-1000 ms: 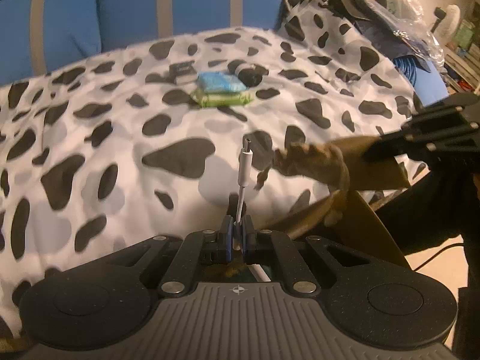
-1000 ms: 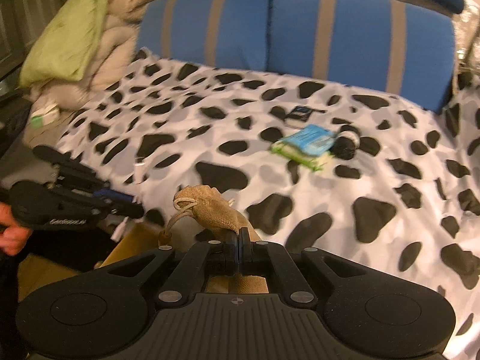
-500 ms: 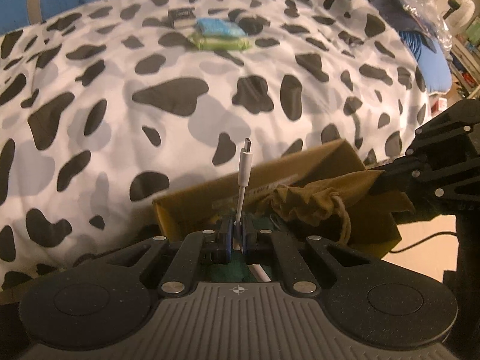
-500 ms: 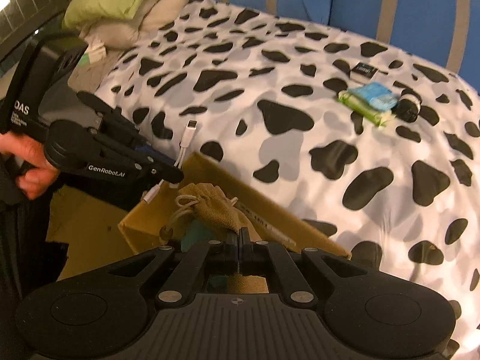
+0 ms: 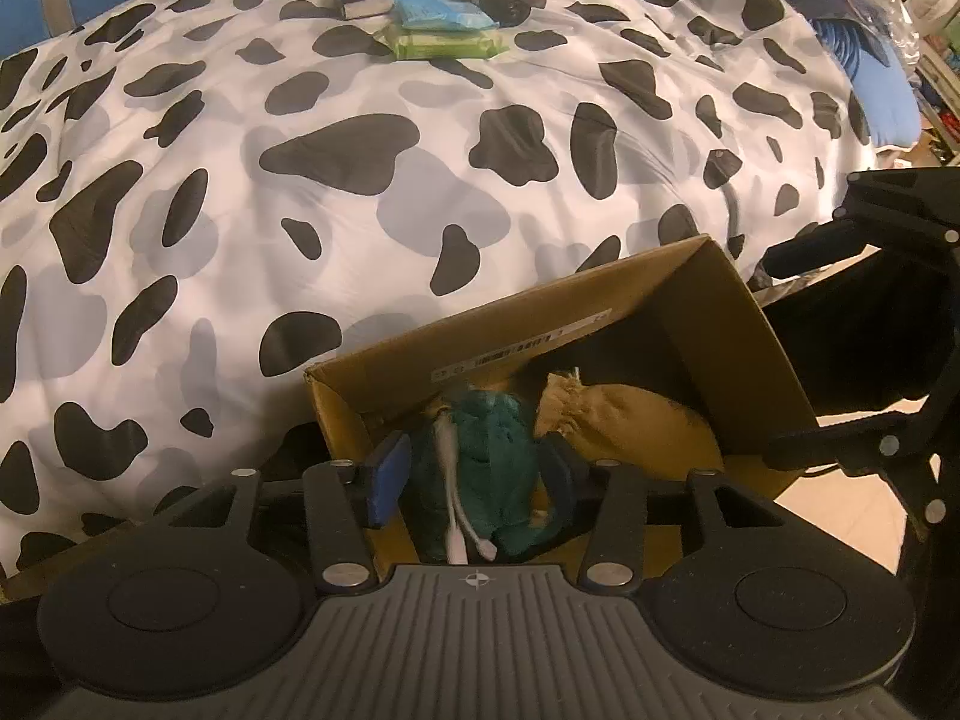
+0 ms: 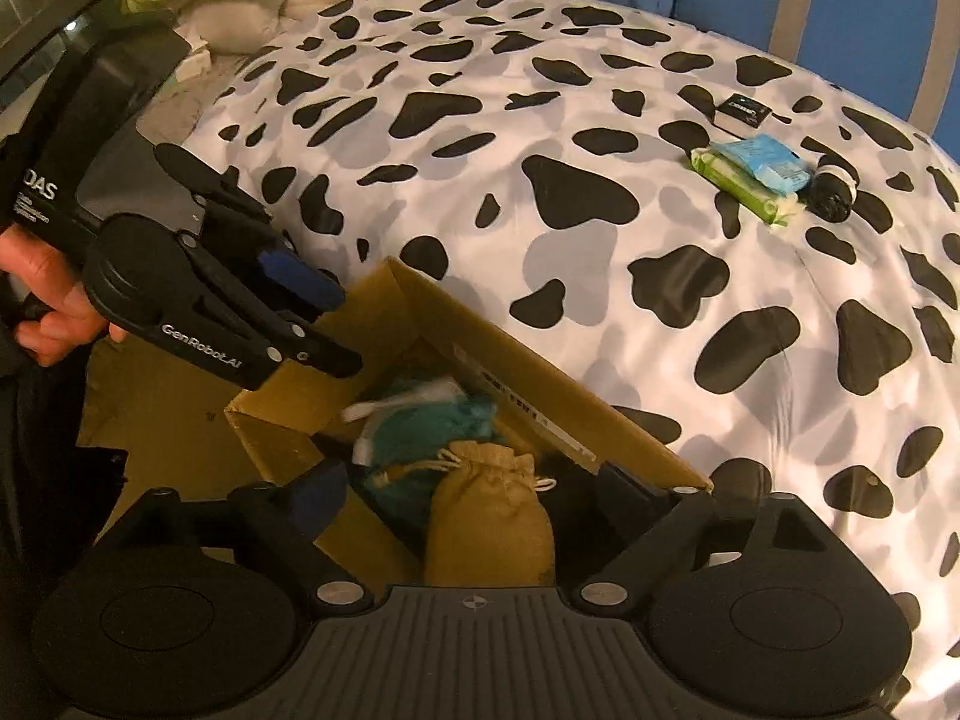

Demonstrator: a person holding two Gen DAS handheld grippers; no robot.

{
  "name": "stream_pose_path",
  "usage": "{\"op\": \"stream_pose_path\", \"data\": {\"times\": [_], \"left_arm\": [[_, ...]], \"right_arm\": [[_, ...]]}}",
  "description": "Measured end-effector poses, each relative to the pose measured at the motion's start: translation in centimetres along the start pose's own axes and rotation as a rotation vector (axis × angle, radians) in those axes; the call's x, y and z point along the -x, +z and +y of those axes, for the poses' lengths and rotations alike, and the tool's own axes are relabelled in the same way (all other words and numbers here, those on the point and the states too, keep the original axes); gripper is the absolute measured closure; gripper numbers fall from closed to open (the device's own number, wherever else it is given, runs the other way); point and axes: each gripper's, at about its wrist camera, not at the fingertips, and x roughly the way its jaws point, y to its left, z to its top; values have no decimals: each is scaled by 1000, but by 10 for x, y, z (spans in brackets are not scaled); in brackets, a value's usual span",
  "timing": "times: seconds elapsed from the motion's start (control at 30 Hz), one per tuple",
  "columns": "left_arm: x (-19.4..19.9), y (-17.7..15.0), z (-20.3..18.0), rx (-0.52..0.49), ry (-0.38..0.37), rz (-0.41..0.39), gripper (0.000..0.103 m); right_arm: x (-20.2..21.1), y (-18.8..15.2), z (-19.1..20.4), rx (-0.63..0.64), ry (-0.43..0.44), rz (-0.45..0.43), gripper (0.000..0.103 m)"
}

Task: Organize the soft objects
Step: 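Withdraw both tools from the box toward the bed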

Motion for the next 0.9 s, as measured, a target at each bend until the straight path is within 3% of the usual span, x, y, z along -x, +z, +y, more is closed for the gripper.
{"op": "stream_pose_path", "data": {"times": [0.4,0.9], "left_arm": [[0,2,-3,-7,10,-2,56],[19,14,-2,-1,75,-177,56]], "right_arm": [[0,1,-5,-29,-50,-9,3],[14,11,-28,-138,-173,-144,0]]}}
